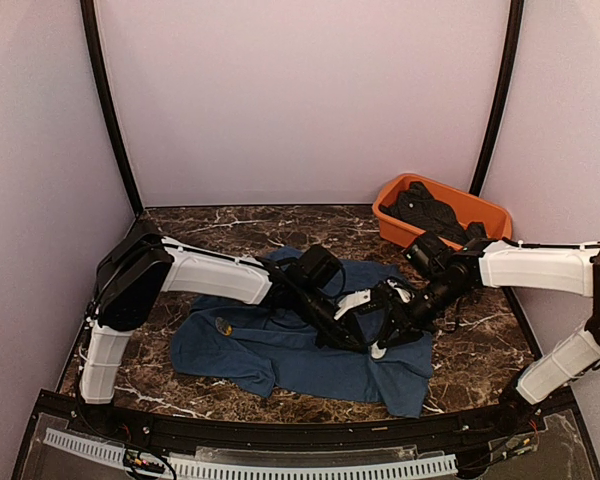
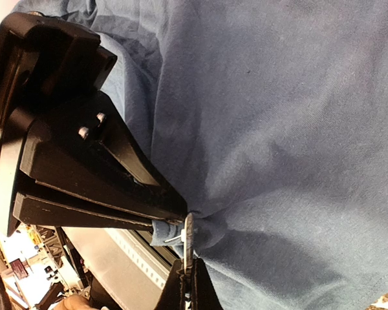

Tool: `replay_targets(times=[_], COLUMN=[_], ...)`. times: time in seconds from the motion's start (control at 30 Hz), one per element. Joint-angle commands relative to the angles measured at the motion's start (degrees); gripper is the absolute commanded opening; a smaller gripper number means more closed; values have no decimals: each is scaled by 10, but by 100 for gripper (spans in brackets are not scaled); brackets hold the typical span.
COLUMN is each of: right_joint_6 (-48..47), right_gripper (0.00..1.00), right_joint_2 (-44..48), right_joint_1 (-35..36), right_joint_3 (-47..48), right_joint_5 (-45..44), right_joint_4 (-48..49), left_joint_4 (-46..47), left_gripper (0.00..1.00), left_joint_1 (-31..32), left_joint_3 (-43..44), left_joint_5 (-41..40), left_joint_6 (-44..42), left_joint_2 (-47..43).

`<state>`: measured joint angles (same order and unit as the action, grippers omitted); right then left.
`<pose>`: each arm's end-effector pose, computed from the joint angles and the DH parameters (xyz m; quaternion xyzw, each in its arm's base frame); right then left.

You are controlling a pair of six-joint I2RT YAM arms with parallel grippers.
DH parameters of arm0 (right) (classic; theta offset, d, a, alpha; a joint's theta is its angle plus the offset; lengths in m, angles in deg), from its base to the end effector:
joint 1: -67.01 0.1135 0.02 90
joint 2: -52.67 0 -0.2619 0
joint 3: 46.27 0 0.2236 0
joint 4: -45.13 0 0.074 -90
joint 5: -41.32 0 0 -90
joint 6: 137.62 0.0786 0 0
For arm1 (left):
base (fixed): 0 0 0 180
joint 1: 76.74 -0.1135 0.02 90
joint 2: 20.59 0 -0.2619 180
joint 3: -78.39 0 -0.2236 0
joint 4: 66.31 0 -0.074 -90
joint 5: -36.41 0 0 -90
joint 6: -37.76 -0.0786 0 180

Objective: Pin the brooch onto the clothing
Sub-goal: Cross the brooch over the flattened clothing.

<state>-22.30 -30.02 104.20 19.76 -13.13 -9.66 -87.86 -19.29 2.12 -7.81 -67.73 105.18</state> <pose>0.1674 0.1844 0.1784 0.1461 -0.9297 -0.3372 0.0251 0.2074 -0.4296 0.1533 0.6265 0.5898 -0.4638 0.2109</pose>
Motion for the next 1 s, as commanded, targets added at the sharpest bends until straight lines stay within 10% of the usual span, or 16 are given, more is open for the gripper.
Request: replay_targets(times=[0.0, 0.97], right_joint_6=[-12, -3], right_gripper=[0, 0], right_joint_2=[3, 35], right_joint_1=[22, 50], right_joint_3=[5, 3], right_joint_5=[34, 117], right_joint_4=[17, 66], left_joint_4=[15, 5], left_gripper=[1, 1], left_joint_1=[1, 1], left_joint_3=[29, 71], left_joint_5=[-8, 12], left_joint_6=[12, 68], left_joint_2=[6, 29])
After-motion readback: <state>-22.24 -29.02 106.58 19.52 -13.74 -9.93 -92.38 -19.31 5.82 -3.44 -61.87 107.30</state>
